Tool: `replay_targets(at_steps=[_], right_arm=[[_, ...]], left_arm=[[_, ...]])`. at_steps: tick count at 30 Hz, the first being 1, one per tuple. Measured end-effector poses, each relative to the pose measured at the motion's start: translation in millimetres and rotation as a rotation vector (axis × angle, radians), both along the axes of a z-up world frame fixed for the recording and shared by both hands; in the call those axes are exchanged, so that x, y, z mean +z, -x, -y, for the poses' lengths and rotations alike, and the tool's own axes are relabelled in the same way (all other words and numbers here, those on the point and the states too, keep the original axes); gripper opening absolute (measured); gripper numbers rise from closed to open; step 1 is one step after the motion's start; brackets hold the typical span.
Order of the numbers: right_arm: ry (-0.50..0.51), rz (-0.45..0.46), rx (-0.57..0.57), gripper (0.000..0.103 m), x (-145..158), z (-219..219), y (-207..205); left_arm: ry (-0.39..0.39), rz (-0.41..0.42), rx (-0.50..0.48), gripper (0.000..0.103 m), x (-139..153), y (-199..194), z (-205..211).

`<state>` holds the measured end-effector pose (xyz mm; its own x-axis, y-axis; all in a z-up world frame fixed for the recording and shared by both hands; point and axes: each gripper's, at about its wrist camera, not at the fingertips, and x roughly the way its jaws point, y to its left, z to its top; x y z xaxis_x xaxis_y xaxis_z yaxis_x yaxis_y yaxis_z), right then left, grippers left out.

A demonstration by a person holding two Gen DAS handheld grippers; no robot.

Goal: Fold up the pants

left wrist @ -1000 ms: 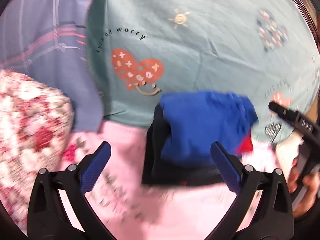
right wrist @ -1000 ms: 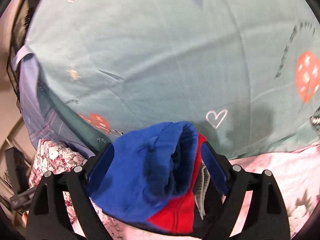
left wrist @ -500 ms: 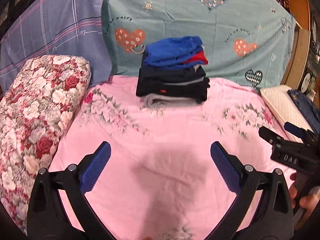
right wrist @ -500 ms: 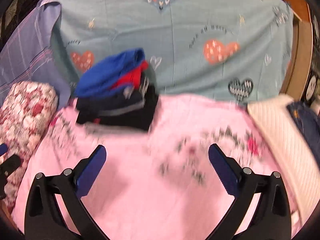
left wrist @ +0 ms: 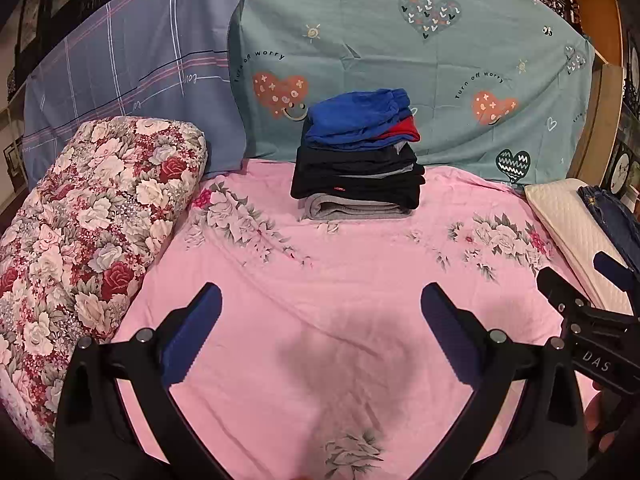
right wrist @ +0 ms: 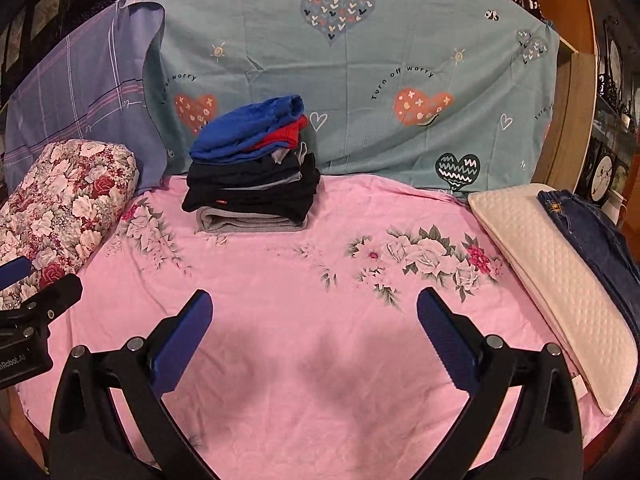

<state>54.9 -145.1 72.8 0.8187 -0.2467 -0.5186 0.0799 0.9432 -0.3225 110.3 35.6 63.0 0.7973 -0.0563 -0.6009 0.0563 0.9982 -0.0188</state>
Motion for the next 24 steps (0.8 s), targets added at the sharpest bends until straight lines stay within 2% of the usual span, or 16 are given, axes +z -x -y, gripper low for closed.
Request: replay_targets(at_steps=[24], right_arm=[[-0.026,-0.012,0.012,0.102,-0.1,-0.4,5.4]], left_arm=[[-0.009,-0.014,-0.011,0.101,2.0,8.7,5.9]])
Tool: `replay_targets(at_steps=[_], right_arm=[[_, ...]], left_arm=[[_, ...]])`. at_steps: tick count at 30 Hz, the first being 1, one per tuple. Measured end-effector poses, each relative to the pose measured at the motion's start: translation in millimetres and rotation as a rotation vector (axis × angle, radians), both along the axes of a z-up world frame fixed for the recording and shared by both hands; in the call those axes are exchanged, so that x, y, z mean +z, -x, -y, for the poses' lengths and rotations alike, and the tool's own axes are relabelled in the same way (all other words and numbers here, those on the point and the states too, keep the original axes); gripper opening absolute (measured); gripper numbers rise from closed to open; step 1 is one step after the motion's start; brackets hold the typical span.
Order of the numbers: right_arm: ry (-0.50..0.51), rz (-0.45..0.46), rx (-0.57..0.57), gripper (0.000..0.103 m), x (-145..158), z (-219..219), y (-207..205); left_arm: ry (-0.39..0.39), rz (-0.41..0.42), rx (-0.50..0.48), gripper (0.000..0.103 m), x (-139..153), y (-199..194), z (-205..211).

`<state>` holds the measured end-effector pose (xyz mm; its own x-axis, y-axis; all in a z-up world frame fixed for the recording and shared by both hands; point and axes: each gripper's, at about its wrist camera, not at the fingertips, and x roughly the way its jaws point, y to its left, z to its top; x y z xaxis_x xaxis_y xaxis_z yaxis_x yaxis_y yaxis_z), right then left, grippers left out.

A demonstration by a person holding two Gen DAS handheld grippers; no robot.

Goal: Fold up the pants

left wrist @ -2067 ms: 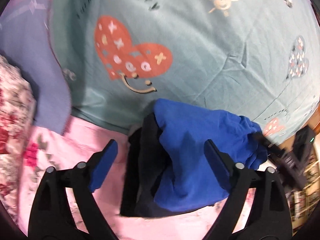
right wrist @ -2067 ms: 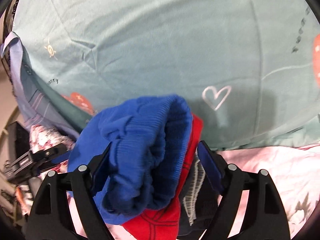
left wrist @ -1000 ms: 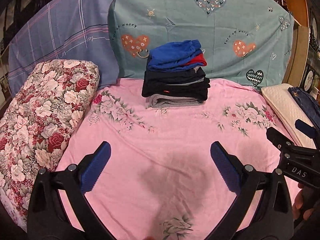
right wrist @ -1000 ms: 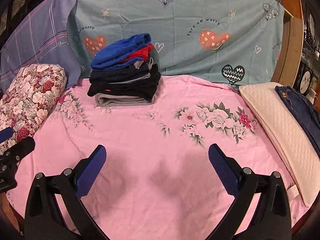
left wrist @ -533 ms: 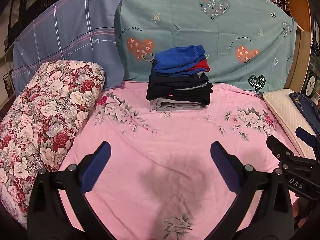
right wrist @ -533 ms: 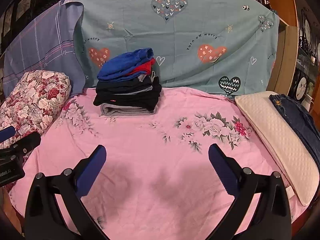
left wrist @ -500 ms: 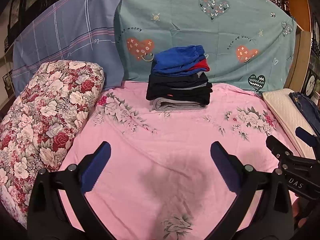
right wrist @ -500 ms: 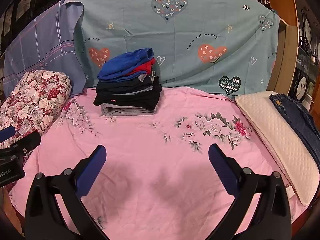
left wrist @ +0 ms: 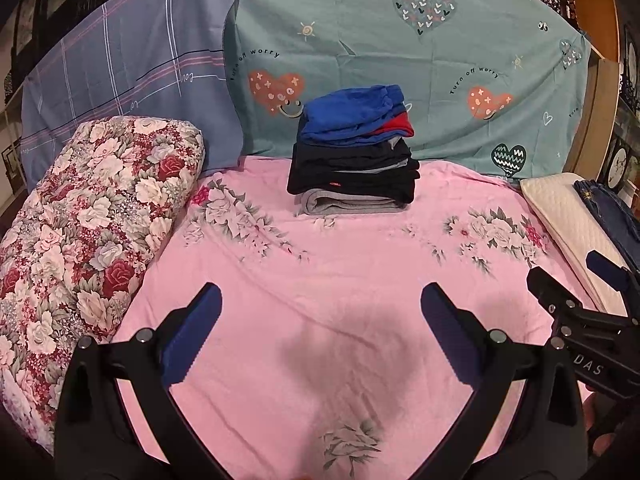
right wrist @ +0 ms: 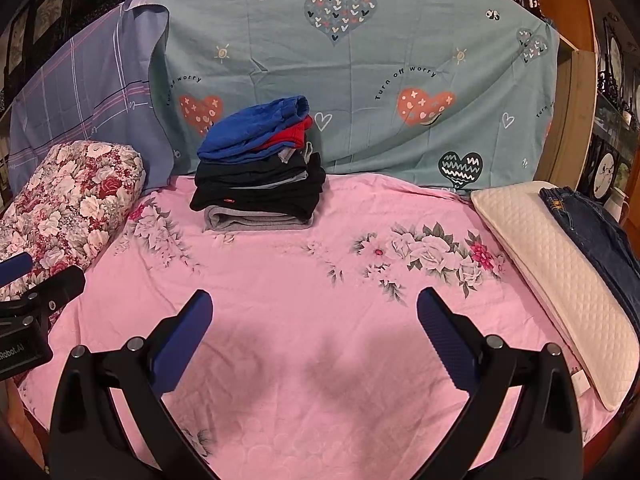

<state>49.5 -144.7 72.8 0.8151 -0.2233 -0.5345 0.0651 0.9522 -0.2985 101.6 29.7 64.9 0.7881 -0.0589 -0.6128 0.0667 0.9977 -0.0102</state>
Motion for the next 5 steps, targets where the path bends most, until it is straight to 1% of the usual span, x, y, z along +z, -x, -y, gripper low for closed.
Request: replay_targets(at_steps=[5], right_arm=[[0.000,0.000,0.000,0.102,-0.4,-1.3,2.1]], left_arm=[[0.000,-0.010,0.002,0.101,-1.2,2.4,-0.2]])
